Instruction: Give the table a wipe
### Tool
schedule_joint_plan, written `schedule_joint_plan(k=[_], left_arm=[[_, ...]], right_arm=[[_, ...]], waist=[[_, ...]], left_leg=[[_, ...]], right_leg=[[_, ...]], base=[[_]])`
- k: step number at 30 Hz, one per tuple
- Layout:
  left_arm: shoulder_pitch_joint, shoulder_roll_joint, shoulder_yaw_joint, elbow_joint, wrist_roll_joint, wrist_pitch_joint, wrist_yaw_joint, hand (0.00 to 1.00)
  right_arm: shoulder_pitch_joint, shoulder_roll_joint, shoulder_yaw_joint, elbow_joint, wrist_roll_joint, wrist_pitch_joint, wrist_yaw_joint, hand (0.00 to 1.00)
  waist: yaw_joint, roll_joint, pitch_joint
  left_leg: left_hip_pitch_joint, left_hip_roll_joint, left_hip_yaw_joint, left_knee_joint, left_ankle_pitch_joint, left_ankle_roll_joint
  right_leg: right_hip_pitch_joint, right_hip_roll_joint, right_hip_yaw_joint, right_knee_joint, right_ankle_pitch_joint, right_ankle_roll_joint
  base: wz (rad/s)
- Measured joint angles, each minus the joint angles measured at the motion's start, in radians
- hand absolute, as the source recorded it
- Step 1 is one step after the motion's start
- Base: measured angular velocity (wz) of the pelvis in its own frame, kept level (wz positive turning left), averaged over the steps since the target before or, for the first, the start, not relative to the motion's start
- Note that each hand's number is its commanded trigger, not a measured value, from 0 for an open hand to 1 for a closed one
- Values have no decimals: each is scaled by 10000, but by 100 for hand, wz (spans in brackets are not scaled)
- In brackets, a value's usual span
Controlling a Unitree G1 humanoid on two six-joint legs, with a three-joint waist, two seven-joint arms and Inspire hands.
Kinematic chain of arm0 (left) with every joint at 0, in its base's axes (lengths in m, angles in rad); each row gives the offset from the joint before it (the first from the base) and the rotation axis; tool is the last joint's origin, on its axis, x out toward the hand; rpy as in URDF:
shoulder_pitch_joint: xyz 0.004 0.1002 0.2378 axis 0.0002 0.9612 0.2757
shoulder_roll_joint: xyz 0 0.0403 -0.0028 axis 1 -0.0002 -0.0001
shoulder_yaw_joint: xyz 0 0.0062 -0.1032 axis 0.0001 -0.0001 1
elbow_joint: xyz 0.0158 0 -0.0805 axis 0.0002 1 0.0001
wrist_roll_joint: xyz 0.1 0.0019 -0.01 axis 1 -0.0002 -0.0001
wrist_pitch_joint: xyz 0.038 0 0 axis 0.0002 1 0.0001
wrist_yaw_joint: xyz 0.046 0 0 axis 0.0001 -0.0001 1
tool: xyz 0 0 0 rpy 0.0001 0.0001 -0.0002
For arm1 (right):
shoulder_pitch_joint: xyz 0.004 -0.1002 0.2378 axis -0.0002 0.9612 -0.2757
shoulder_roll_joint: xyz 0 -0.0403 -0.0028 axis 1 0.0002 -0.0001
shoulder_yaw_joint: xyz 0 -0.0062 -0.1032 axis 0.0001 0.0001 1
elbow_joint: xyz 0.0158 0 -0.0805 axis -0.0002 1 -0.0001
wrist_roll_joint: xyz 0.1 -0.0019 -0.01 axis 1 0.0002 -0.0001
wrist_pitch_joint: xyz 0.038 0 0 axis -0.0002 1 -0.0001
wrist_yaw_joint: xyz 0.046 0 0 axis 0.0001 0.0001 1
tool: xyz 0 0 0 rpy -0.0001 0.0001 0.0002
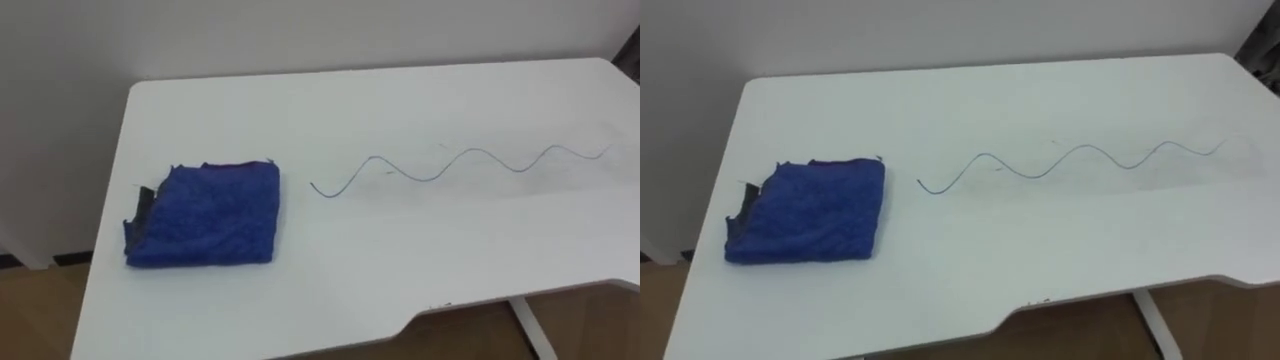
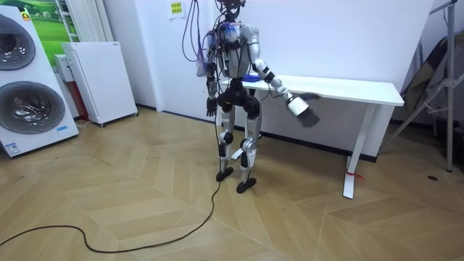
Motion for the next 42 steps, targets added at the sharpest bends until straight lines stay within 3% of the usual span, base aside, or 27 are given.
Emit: schedule_joint_plan(k=[2, 4, 9, 14, 16, 22, 26, 27, 32, 35, 42], left_arm=[[125, -13, -30, -307, 28, -6, -11, 0], [235, -10, -101, -582, 54, -79, -9, 0], [318, 33, -295, -642, 54, -103, -187, 0], [319, 33, -463, -635, 109, -102, -235, 0], [224, 50, -681, -669, 108, -112, -305, 0], [209, 238, -950, -854, 26, -229, -345, 0], [230, 465, -1450, -893, 54, -328, -487, 0], [247, 477, -1535, -930, 103, -373, -498, 0], [221, 489, -1590, -911, 115, -523, -672, 0], [141, 525, -1590, -855, 100, -537, -686, 0], [-298, 613, -2104, -216, 104, -708, -668, 0]], right_arm=[[14, -32, 295, -1238, -960, -103, -81, 0], [-20, -56, 418, -2634, -2361, -230, -296, 0], [-363, -123, 930, -4372, -4345, -620, -396, 0], [-366, -175, 1903, -5936, -6261, -814, -105, 0], [-370, -430, 2480, -6441, -6600, -830, 196, 0], [-402, -826, 3640, -6782, -7699, -1027, 1095, 0], [-443, -860, 4260, -6958, -8266, -1092, 1596, 0], [-447, -908, 4509, -7086, -8518, -1100, 1752, 0], [-490, -952, 5097, -7130, -9773, -1408, 2464, 0], [-497, -952, 5443, -7136, -10346, -1440, 2590, 0], [-497, -965, 7136, -6899, -11583, -1549, 3220, 0]], waist=[[94, 8, -39], [409, 18, -47], [638, 67, -57], [834, -42, -38], [1081, -134, -27], [1401, -373, -28], [1555, -392, -41], [1604, -350, -13], [1664, -344, -11], [1885, -328, 0], [2123, -299, 22]], left_leg=[[-12, 5, -2, -7, 1, -1], [-22, 7, -1, 3, 4, -2], [27, 0, -89, -3, 19, -7], [-2, -3, -270, -19, 29, -21], [-14, 1, -275, -21, 29, -21], [-19, -11, -435, -20, 29, -21], [-42, -25, -505, -32, 29, -21], [-30, -24, -503, -40, 29, -20], [-14, -29, -655, -38, 30, -22], [-22, -25, -655, -39, 31, -23], [-9, -51, -816, -44, 36, -32]], right_leg=[[-24, 7, 13, 1, 1, 0], [-54, 8, -7, -5, 1, 0], [47, -7, -257, -47, 0, 1], [75, -5, -406, -39, -1, 2], [71, -8, -484, -39, -1, 2], [81, -5, -490, -39, -1, 2], [127, -10, -504, -40, 0, 2], [130, -9, -498, -46, -1, 2], [231, 3, -540, -75, -1, 2], [262, 9, -561, -130, 0, 2], [379, 3, -770, -255, 0, 1]], base=[[0], [0], [9], [11], [0], [8], [6], [4], [9], [0], [8]])
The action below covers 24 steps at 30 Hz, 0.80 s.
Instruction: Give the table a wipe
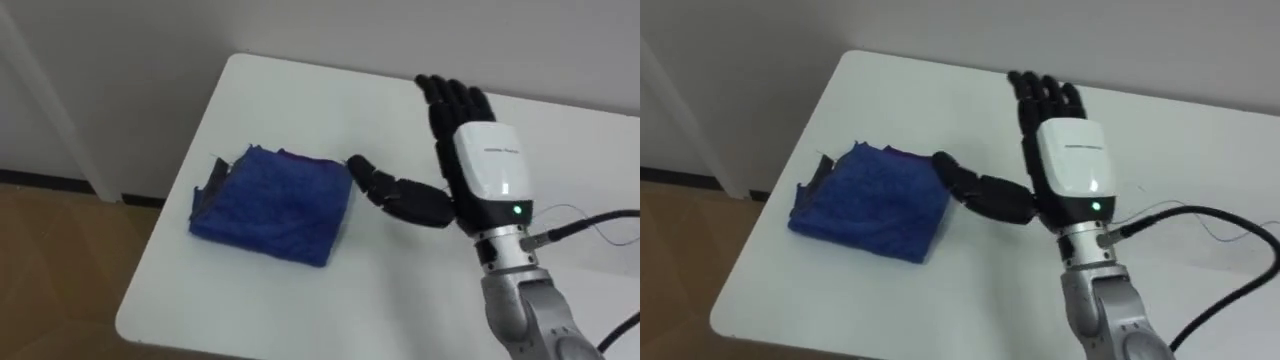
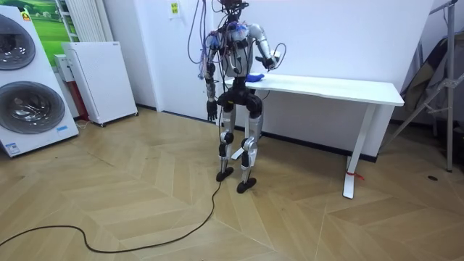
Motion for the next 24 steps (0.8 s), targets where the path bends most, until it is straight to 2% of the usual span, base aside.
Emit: schedule_joint_plan(k=[6, 12, 14, 15, 19, 24], left_arm=[[-184, 6, -146, 10, -70, -8, -8, 0], [-302, 16, -237, -21, -49, -20, -24, 0], [-385, 15, -282, -35, 6, -18, -44, 0], [-421, 15, -363, -58, 12, -18, -53, 0], [-448, 31, -569, -125, 25, -19, -69, 0], [-499, 52, -614, -107, 17, -22, -87, 0]], right_arm=[[-3, -51, 633, 84, -410, 41, 324, 0], [-3, -257, 1396, 919, -1001, 110, 520, 0], [-15, -260, 1438, 1231, -1426, 103, 534, 0], [-16, -283, 1475, 1410, -1572, 123, 536, 0], [-19, -290, 1519, 1700, -1645, 312, 541, 0], [-204, -247, 1520, 1923, -1641, 282, 535, 0]], waist=[[178, 9, 1], [354, 25, 4], [382, 5, -9], [452, -46, -42], [583, -61, -40], [599, -128, 9]], left_leg=[[17, -12, -98, -1, 1, -2], [-55, -37, -245, 14, 1, -2], [-135, -71, -292, 37, 1, -2], [-144, -91, -308, 29, 1, -2], [-139, -137, -552, 3, 16, 19], [-41, -148, -804, -15, 16, 19]], right_leg=[[30, -1, -16, 4, 0, 0], [69, -4, -92, -12, 0, 0], [71, -31, -256, -93, 0, 1], [50, -44, -303, -126, -1, 1], [66, -64, -362, -123, -1, 1], [182, -53, -586, -123, -1, 2]], base=[[7], [8], [12], [9], [11], [15]])
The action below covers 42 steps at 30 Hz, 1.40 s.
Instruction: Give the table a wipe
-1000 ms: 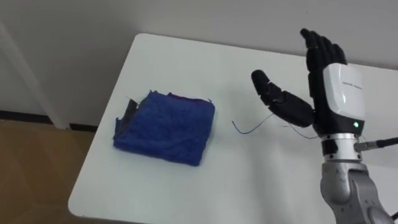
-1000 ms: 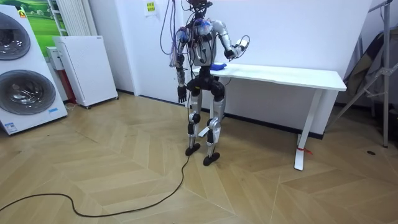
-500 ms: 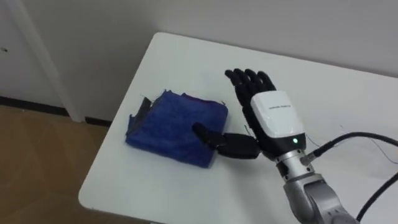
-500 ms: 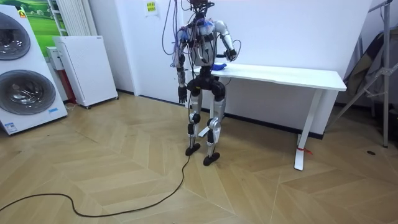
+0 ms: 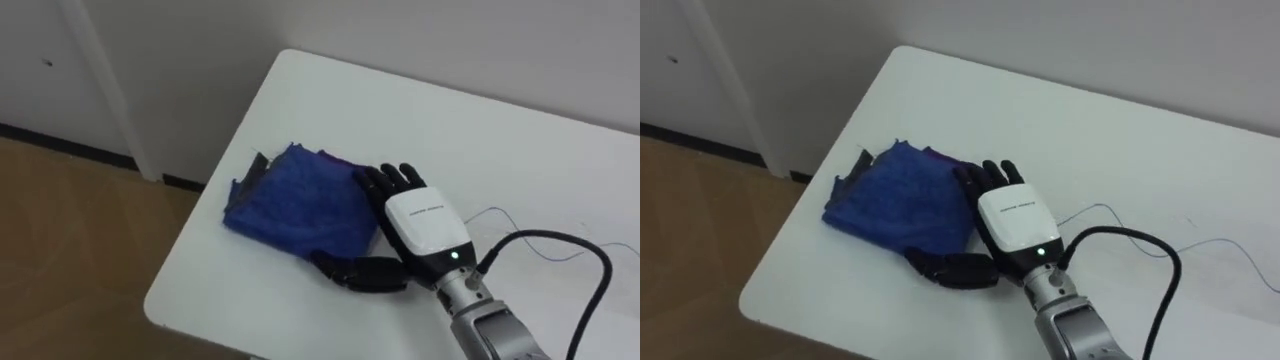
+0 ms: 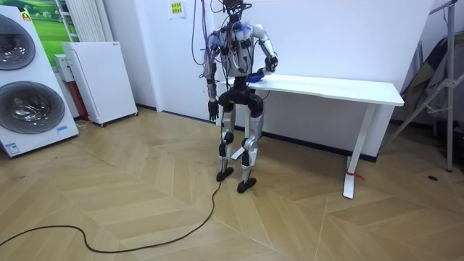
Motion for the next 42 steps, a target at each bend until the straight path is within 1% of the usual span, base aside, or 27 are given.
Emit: schedule_joint_plan(k=[3, 5, 6, 8, 9, 10, 11, 12, 13, 14, 15, 16, 17, 18, 19, 20, 21, 22, 24, 27, 29, 30, 31, 33, 34, 40, 42], left_arm=[[-77, -6, -1, 1, 2, -9, -110, 0], [-71, -5, -17, -3, 6, -9, -120, 0], [-31, 1, -17, -10, 5, -9, -119, 0], [-6, 24, -31, -35, 2, -7, -119, 0], [3, 116, -32, -64, -1, -9, -118, 0], [27, 182, 8, -58, 36, -5, -117, 0], [88, 181, 26, -80, 119, 23, -125, 0], [271, 194, 34, -188, 210, 15, -139, 0], [232, 181, 6, -293, 214, 12, -197, 0], [187, 181, -14, -369, 216, 9, -241, 0], [149, 226, -16, -434, 380, 12, -317, 0], [153, 236, -29, -440, 603, 57, -337, 0], [123, 274, -24, -449, 630, 80, -337, 0], [189, 328, 35, -441, 632, 168, -336, 0], [331, 288, 52, -423, 623, 255, -347, 0], [403, 272, 45, -426, 624, 253, -353, 0], [495, 210, 13, -421, 624, 258, -395, 0], [558, 155, -14, -432, 620, 250, -441, 0], [412, 161, -13, -442, 620, 285, -495, 0], [376, 157, -38, -437, 620, 376, -512, 0], [380, 157, -37, -426, 620, 439, -512, 0], [389, 158, -37, -422, 619, 452, -512, 0], [387, 157, -38, -422, 619, 453, -512, 0], [359, 161, -23, -425, 624, 463, -510, 0], [362, 166, -20, -428, 626, 490, -508, 0], [380, 205, -21, -608, 626, 661, -500, 0], [374, 232, -21, -634, 628, 675, -473, 0]], right_arm=[[-269, -3, 0, 227, 3, 40, -11, 0], [-441, 0, 0, 548, 15, 41, -21, 0], [-505, 0, -1, 673, 67, 42, -18, 0], [-607, -1, -9, 777, 148, 32, -17, 0], [-707, 34, -9, 789, 173, -21, -17, 0], [-966, 27, 79, 807, 135, -175, -23, 0], [-1031, 18, 129, 855, 119, -207, -36, 0], [-1015, 17, 193, 923, 113, -166, -67, 0], [-1013, 22, 190, 1110, 101, -43, -84, 0], [-1014, -22, 177, 1227, 100, 35, -78, 0], [-1008, -65, 174, 1371, 81, 127, 13, 0], [-1057, -73, 167, 1377, 39, 113, 24, 0], [-1112, -51, 169, 1369, 6, 44, 25, 0], [-1361, -21, 178, 1317, 0, -44, 57, 0], [-1505, -26, 188, 1276, 0, -47, 50, 0], [-1531, -43, 195, 1264, 9, -27, 47, 0], [-1487, -100, 196, 1265, 18, 80, 45, 0], [-1444, -170, 191, 1265, 26, 270, 66, 0], [-1456, -174, 182, 1265, 29, 379, 106, 0], [-1455, -164, 184, 1264, 34, 341, 159, 0], [-1458, -164, 184, 1264, 37, 373, 205, 0], [-1457, -163, 184, 1264, 37, 376, 246, 0], [-1457, -163, 184, 1264, 37, 381, 290, 0], [-1450, -158, 186, 1266, 8, 399, 380, 0], [-1442, -158, 186, 1266, 11, 415, 446, 0], [-1390, -151, 247, 1266, 8, 696, 572, 0], [-1368, -115, 277, 1266, 4, 694, 614, 0]], waist=[[107, -10, 12], [228, 7, 23], [271, 31, 40], [254, 131, 100], [357, 118, 104], [448, 78, 121], [381, 100, 62], [41, 83, 63], [-136, 75, 71], [-132, 63, 75], [-75, -122, 13], [110, -130, 30], [296, -177, -3], [574, -254, -16], [466, -80, -19], [433, -54, -18], [229, 101, -2], [161, 204, 5], [179, 186, 13], [268, 108, -23], [275, 69, -31], [278, 66, -33], [288, 68, -32], [322, 113, -1], [357, 115, -2], [534, 121, -3], [538, 128, -7]], left_leg=[[-3, 8, -65, -44, 1, -2], [63, 11, -256, -50, 2, -3], [110, 27, -519, -47, 3, -2], [238, 168, -1200, -52, 7, -5], [217, 236, -1917, -22, 6, -7], [59, 264, -2153, 28, -33, -79], [-8, 335, -2098, 73, -63, -260], [-167, 348, -1407, 55, -13, -761], [-287, 373, -478, -398, 197, -768], [-335, 367, -54, -683, 427, -410], [-227, 385, 423, -727, 777, -244], [-111, 409, 254, -694, 826, -243], [-86, 402, 67, -659, 825, -244], [-43, 421, -548, -641, 787, -305], [50, 616, -826, -630, 673, -467], [72, 669, -757, -636, 637, -538], [171, 711, -405, -693, 607, -593], [251, 724, 44, -794, 615, -581], [229, 723, 270, -825, 625, -569], [215, 673, 274, -822, 623, -566], [198, 636, 285, -820, 618, -558], [179, 610, 291, -809, 594, -518], [165, 579, 292, -799, 560, -460], [134, 526, 304, -762, 502, -361], [70, 499, 312, -704, 487, -342], [53, 453, 314, -605, 476, -324], [56, 454, 309, -616, 476, -323]], right_leg=[[-11, 17, -51, 30, 0, 0], [-5, 24, -105, 103, -1, 1], [-28, 40, -116, 255, -2, 2], [-266, 115, -33, 755, -89, 47], [-558, 354, 442, 310, -202, 9], [-934, 504, 709, -585, 379, -543], [-908, 510, 399, -403, 536, -511], [-856, 428, 302, -273, 579, -512], [-708, 376, 656, -262, 555, -473], [-635, 364, 854, -253, 520, -420], [-679, 273, 869, -100, 403, -261], [-878, 314, 843, 257, 224, -140], [-972, 363, 918, 110, 197, -157], [-1376, 485, 1039, -465, 413, -433], [-1430, 535, 435, -387, 995, -750], [-1366, 560, 292, -275, 1014, -763], [-1231, 580, 164, -182, 1011, -758], [-1168, 606, 173, -130, 993, -729], [-1169, 611, 193, -143, 952, -672], [-1170, 599, 182, -138, 939, -651], [-1170, 608, 185, -136, 930, -635], [-1170, 593, 192, -137, 913, -614], [-1170, 573, 238, -137, 878, -586], [-1186, 548, 312, -128, 819, -578], [-1214, 526, 312, -106, 817, -575], [-1210, 471, 313, 5, 777, -553], [-1210, 475, 310, 2, 772, -558]], base=[[6], [3], [14], [0], [-47], [-43], [8], [76], [91], [87], [46], [18], [-42], [-47], [-34], [19], [38], [39], [17], [5], [7], [8], [7], [0], [0], [1], [0]])
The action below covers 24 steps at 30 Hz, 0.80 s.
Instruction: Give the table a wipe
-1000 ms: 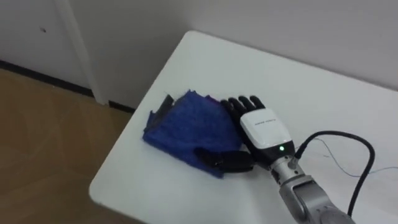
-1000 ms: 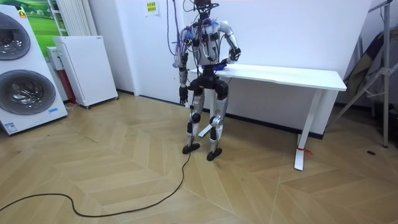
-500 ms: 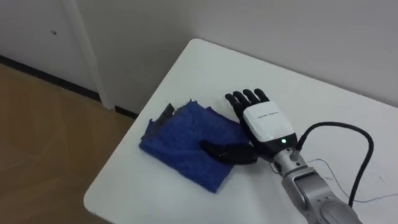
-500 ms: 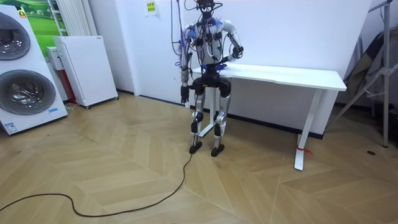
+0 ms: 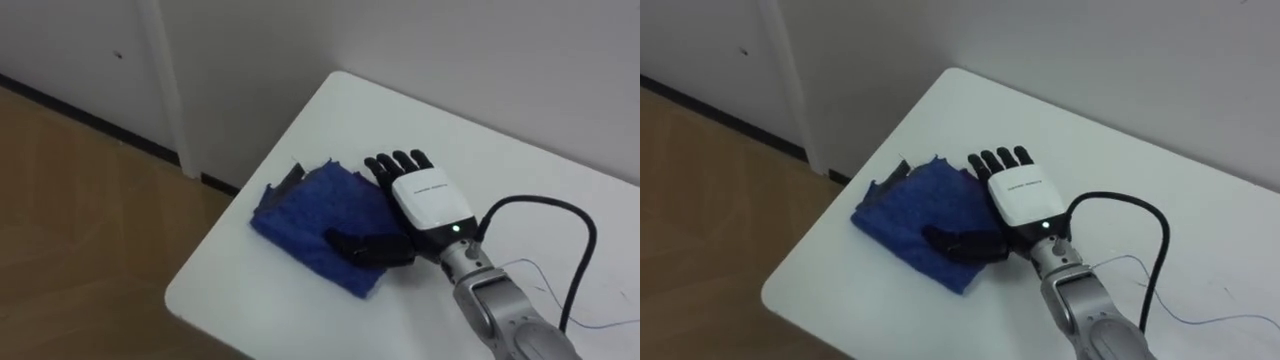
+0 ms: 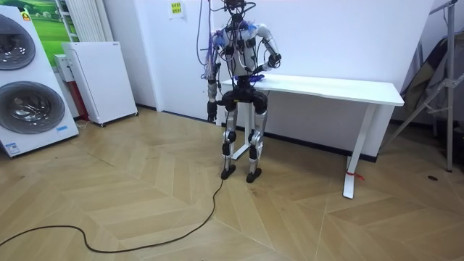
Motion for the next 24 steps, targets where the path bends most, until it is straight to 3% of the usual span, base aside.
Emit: schedule_joint_plan(k=[11, 24], left_arm=[[-11, 32, -27, 12, -10, -10, 51, 0], [-89, 171, -683, 253, -121, 41, 50, 0]], right_arm=[[183, 123, 218, -5, -288, 1, 39, 0], [151, 444, 795, -103, -292, 446, 266, 0]], waist=[[0, 34, -18], [-16, -61, -63]], left_leg=[[10, 69, 48, -43, -1, 7], [24, 69, 211, -106, -19, 16]], right_leg=[[-56, 53, 19, 3, -9, -5], [-57, 32, 17, 35, -8, -6]], base=[[0], [0]])
